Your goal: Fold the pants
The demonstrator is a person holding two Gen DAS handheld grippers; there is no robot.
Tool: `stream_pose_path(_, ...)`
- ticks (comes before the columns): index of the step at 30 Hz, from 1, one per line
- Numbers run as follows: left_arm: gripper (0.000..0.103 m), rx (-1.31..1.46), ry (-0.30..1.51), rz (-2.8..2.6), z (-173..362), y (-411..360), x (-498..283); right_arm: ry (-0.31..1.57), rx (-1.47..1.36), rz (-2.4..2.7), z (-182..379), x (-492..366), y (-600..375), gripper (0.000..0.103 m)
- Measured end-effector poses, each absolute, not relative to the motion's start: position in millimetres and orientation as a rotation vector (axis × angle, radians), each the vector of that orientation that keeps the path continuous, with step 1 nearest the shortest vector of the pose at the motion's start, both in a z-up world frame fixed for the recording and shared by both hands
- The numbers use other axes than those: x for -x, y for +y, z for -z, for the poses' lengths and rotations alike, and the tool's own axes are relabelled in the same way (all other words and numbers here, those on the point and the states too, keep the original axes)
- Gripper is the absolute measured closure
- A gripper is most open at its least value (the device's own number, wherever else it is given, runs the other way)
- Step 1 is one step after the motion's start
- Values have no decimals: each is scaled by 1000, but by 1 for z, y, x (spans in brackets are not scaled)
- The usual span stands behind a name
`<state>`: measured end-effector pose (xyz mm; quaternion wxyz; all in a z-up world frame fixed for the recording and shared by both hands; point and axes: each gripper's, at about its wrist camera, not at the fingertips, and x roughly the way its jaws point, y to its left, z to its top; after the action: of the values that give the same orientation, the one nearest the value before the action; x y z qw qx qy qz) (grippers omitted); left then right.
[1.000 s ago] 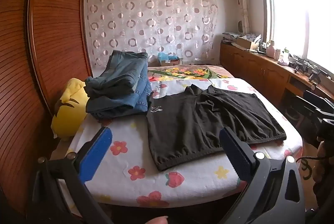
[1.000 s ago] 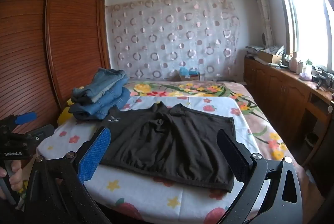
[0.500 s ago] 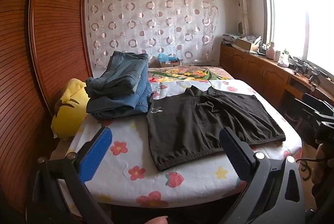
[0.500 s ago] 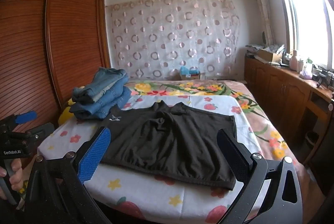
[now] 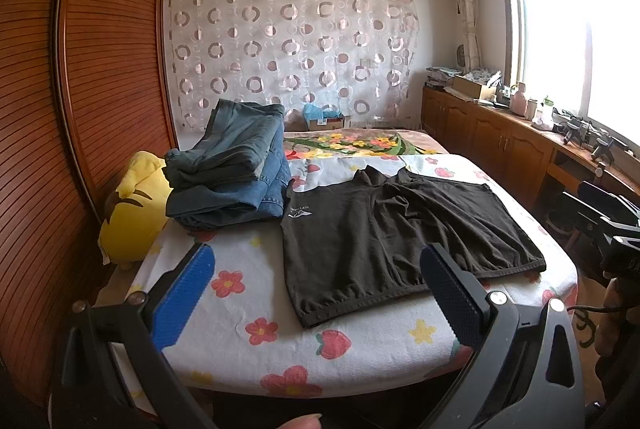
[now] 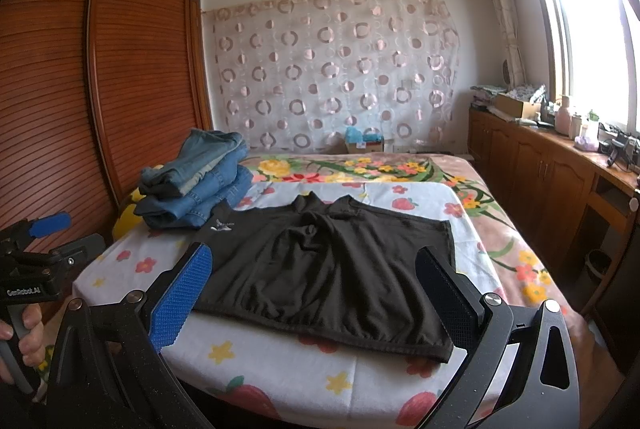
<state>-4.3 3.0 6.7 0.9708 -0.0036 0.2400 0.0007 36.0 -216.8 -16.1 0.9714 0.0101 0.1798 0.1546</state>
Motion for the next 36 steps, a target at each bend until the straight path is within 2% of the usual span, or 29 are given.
stream_pose_path(36, 0, 9, 474, -2, -10, 7, 6, 362, -21, -313, 14, -34, -216, 0)
